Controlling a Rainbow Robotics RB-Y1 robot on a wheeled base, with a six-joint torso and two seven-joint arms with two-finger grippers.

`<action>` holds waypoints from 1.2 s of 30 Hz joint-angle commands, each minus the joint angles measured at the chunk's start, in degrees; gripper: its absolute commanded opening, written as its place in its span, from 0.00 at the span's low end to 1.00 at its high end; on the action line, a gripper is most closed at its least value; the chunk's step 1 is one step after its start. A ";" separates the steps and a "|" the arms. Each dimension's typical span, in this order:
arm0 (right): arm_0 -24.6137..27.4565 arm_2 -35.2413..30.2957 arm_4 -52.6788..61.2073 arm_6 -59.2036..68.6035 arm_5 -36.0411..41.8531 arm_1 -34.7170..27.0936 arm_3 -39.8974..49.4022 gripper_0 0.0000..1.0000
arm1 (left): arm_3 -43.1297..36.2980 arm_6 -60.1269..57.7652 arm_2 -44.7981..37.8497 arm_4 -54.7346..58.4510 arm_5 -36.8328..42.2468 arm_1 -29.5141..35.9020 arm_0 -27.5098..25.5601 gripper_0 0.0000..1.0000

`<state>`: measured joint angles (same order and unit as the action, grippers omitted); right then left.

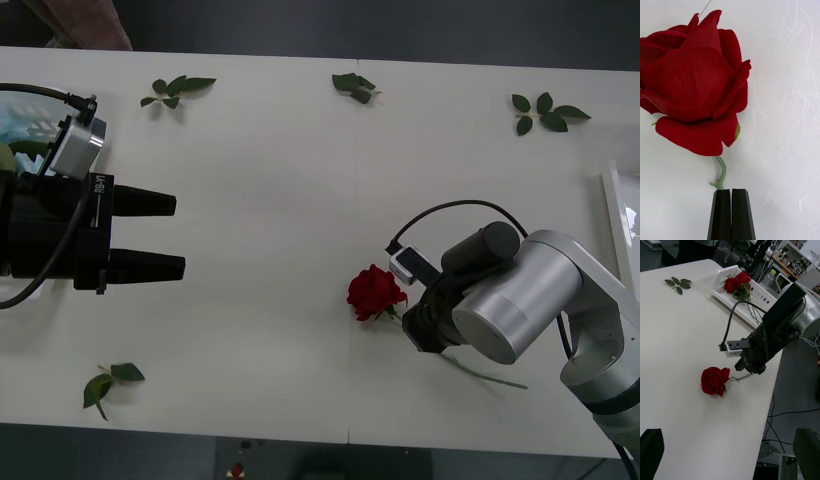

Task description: Put the red flowers into the right box and the blue flowers into the left box

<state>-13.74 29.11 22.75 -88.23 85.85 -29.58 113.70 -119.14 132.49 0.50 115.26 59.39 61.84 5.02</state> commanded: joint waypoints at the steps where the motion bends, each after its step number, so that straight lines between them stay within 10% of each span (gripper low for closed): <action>1: 0.64 1.30 -1.74 0.51 -0.77 0.05 0.56 0.49 | -2.67 -1.80 1.52 1.11 -2.79 1.53 2.54 1.00; 2: 0.82 1.39 -2.18 0.60 -1.30 0.14 0.21 0.83 | -2.85 -1.71 1.79 1.19 -2.96 1.53 2.80 1.00; 4: 1.08 1.39 -2.27 0.86 -2.27 0.23 -0.67 1.00 | -3.02 -1.62 2.14 1.19 -3.14 1.53 3.07 1.00; 36: 1.17 4.21 -5.61 0.95 -10.88 3.22 -9.46 1.00 | -6.01 -0.04 5.13 8.31 -4.11 4.87 4.91 1.00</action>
<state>-12.96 33.63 17.58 -88.22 75.03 -27.52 103.99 -123.76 132.50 6.66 122.99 55.39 64.45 8.24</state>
